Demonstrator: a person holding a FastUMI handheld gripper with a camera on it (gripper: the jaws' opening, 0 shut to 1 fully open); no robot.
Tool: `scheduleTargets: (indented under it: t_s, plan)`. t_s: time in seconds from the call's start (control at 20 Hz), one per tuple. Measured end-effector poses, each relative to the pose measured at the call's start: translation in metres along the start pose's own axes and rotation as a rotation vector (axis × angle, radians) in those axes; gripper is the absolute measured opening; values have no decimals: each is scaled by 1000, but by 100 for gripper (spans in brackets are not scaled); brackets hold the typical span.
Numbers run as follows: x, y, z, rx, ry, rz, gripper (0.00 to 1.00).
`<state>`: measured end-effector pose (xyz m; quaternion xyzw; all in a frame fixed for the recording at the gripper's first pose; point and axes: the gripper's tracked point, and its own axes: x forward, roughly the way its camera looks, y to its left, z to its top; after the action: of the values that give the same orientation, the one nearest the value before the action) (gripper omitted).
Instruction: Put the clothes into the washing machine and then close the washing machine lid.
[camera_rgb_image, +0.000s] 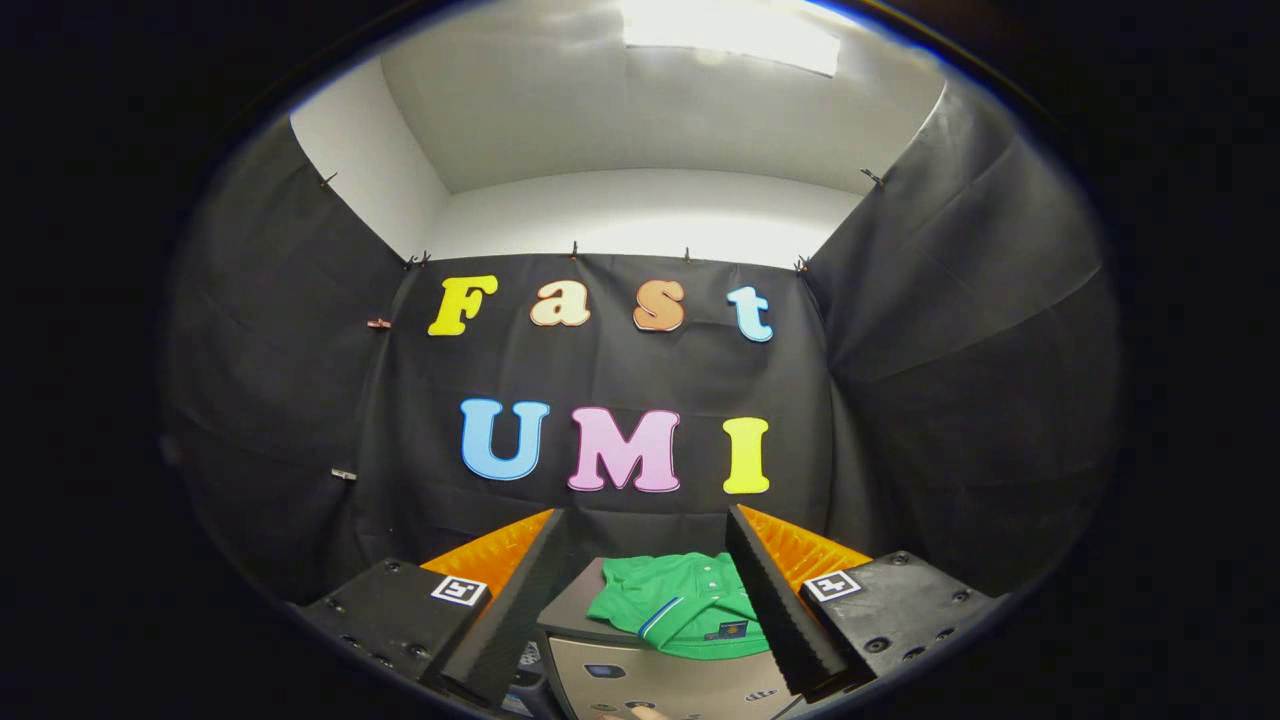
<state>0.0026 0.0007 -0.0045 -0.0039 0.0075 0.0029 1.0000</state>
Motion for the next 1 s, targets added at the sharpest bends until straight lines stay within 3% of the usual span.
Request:
scheduleTargets:
  t_s: [0.55,1.0]
  plan:
    - [6,-7,-7,26,20,21,99]
    - [30,-33,-6,11,42,-18,99]
